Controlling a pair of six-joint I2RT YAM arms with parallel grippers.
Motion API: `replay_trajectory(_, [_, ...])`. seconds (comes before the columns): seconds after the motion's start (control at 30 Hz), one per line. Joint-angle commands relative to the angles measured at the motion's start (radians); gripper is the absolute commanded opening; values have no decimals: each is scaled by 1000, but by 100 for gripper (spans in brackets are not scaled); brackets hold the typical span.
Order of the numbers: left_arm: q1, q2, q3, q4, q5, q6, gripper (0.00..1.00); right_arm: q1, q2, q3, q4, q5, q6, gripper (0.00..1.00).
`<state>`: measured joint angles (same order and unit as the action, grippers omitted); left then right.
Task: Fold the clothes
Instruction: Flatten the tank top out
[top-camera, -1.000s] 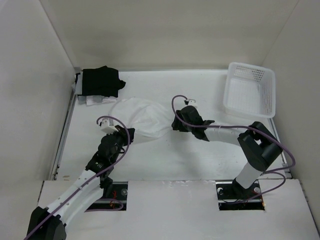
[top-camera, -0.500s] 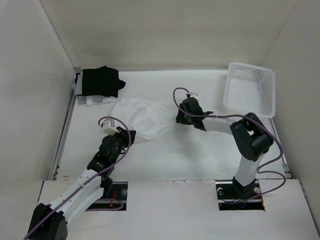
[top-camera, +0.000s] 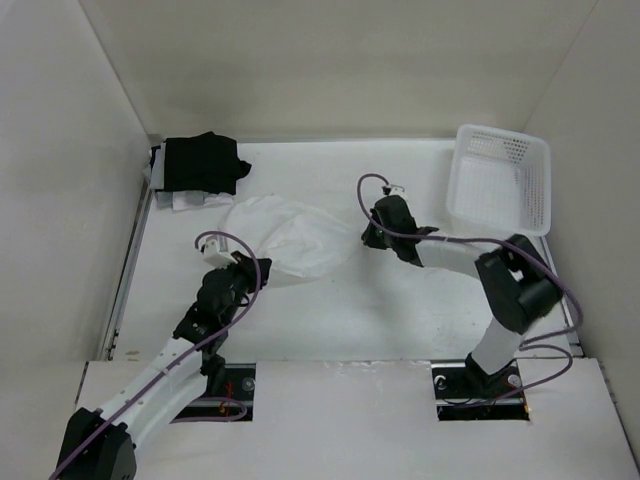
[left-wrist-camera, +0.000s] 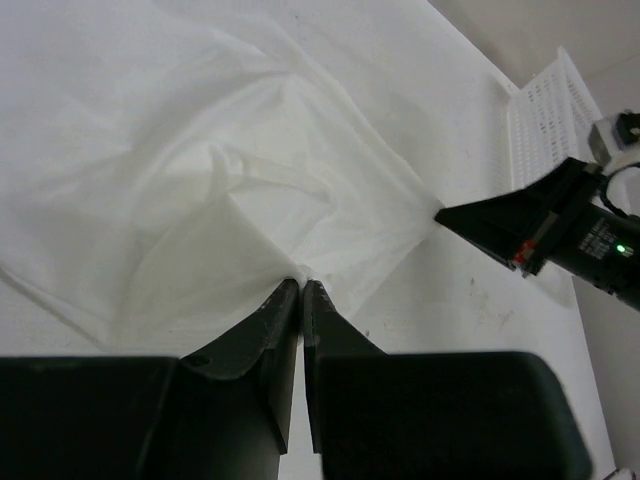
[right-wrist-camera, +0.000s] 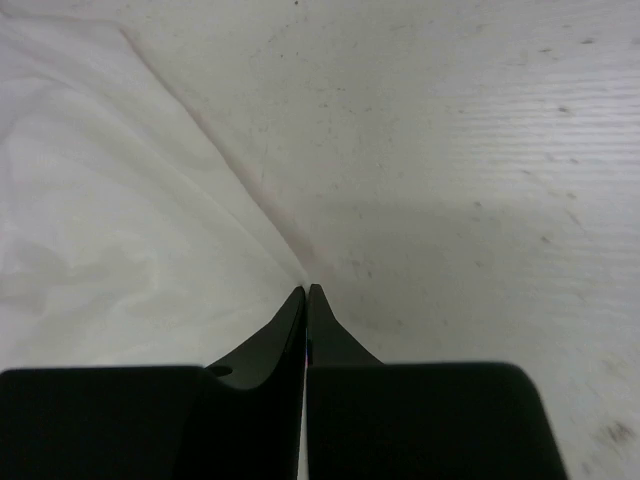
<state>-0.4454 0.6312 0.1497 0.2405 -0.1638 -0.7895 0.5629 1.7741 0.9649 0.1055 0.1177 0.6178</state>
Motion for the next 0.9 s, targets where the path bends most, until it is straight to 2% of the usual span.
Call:
replay_trajectory(0.0, [9, -8, 141, 46, 24, 30, 4, 7, -298, -64, 68, 69, -9, 1])
replay_trajectory(0.03, [12, -1, 201, 42, 33, 38, 4, 31, -438, -81, 24, 92, -22, 1])
replay_trajectory(0.07, [12, 7, 258, 37, 40, 42, 4, 35, -473, -83, 11, 99, -26, 1])
replay_trajectory(0.1, [15, 15, 319, 30, 46, 45, 4, 56, -575, -83, -30, 120, -38, 1])
replay_trajectory(0.13, [18, 27, 440, 10, 52, 53, 4, 94, -714, -62, -103, 163, -65, 1])
replay_trajectory(0.23, [23, 25, 577, -21, 41, 53, 4, 168, -872, 12, -225, 242, -108, 1])
replay_trajectory(0.27, [29, 9, 664, -32, 24, 49, 4, 229, -942, 90, -307, 308, -137, 1])
replay_trajectory(0.47, [37, -36, 835, -50, -57, 78, 4, 459, -1007, 329, -432, 516, -246, 2])
replay_trajectory(0.57, [35, -19, 866, -75, -59, 87, 4, 504, -983, 385, -438, 559, -294, 2])
replay_trajectory(0.67, [35, 7, 832, -78, -60, 79, 4, 463, -949, 373, -435, 511, -283, 2])
replay_trajectory(0.73, [43, 33, 779, -78, -60, 61, 4, 379, -918, 339, -425, 433, -247, 2])
replay_trajectory(0.87, [82, 123, 667, -55, -60, -5, 4, 159, -822, 273, -368, 179, -147, 3])
